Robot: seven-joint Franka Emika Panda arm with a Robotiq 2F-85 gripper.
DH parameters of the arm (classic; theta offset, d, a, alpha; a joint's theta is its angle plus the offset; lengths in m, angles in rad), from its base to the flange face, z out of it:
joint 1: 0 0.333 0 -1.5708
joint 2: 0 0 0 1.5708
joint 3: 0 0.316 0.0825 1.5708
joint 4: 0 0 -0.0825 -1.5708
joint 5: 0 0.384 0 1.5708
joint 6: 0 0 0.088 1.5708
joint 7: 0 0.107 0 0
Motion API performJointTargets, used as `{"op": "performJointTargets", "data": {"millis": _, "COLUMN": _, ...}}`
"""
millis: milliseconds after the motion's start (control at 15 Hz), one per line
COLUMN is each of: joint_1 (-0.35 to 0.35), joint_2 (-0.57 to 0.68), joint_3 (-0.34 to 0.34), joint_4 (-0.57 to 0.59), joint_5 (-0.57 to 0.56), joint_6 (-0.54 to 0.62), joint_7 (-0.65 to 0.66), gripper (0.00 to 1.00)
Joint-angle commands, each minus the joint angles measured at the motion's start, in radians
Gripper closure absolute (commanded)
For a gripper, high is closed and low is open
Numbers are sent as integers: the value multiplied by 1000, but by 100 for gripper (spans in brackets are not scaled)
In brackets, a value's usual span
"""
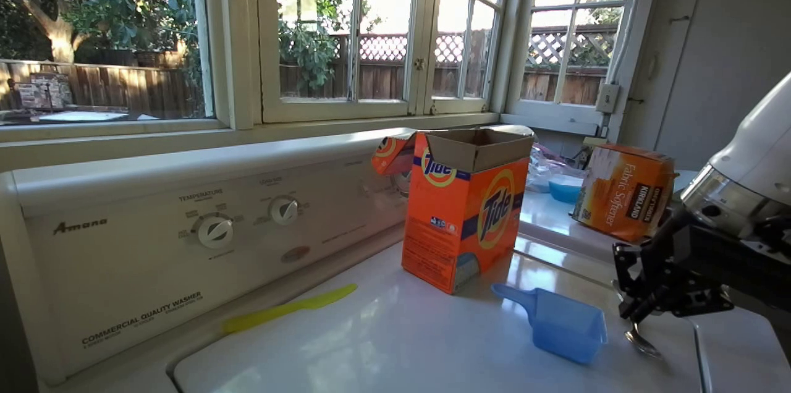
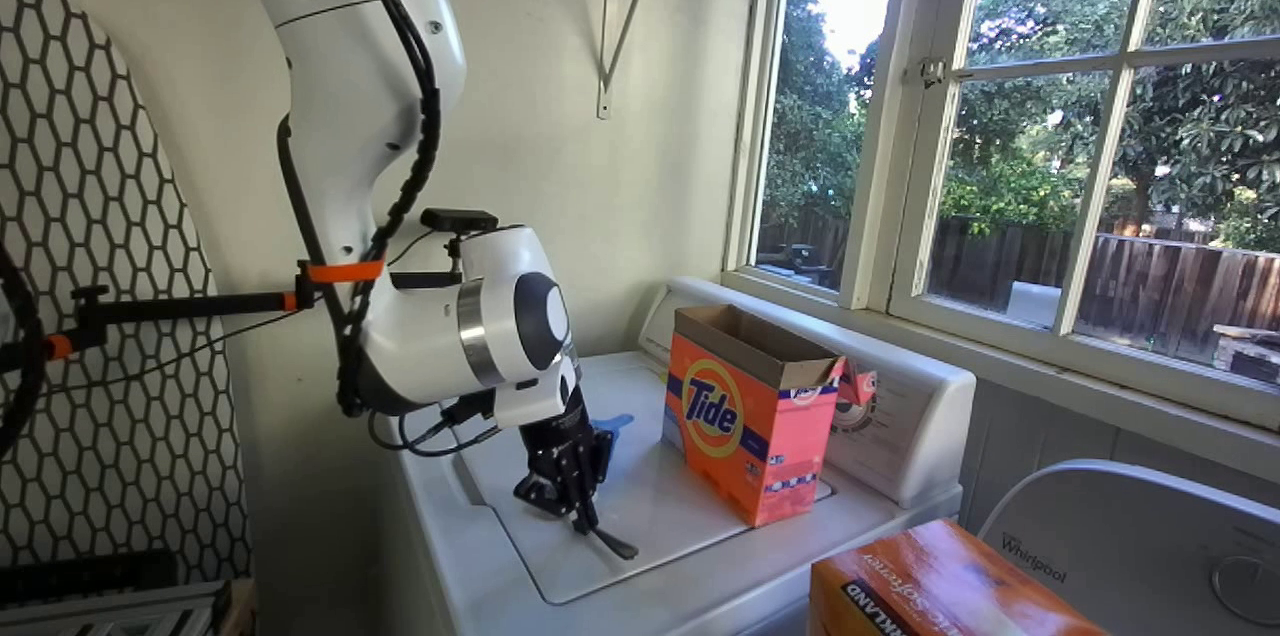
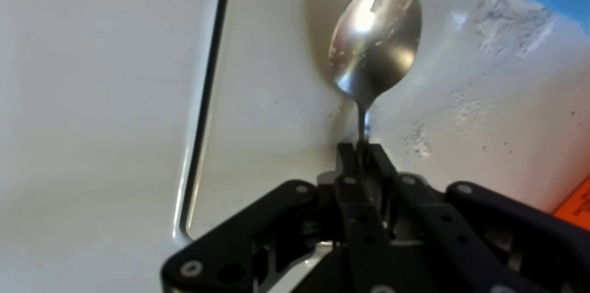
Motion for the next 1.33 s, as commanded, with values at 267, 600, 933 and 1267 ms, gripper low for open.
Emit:
{"op": "performJointTargets", "data": {"millis": 267, "joint_1": 4, "joint_2": 7, "joint_3": -7, "joint_4": 8, "joint_5": -35, "joint_6": 22, "joint_7": 37, "gripper": 27}}
{"op": "performJointTargets", "data": {"millis": 600, "joint_1": 6, "joint_2": -30, "joint_3": -2, "joint_4": -7, "joint_5": -31, "joint_6": 14, "joint_7": 38, "gripper": 0}}
{"op": "performJointTargets", "data": {"millis": 933, "joint_1": -3, "joint_2": -80, "joint_3": 6, "joint_4": -35, "joint_5": -4, "joint_6": 32, "joint_7": -30, "gripper": 0}}
{"op": "performJointTargets", "data": {"millis": 1267, "joint_1": -19, "joint_2": -98, "joint_3": 20, "joint_4": -79, "joint_5": 129, "joint_6": 68, "joint_7": -342, "gripper": 0}}
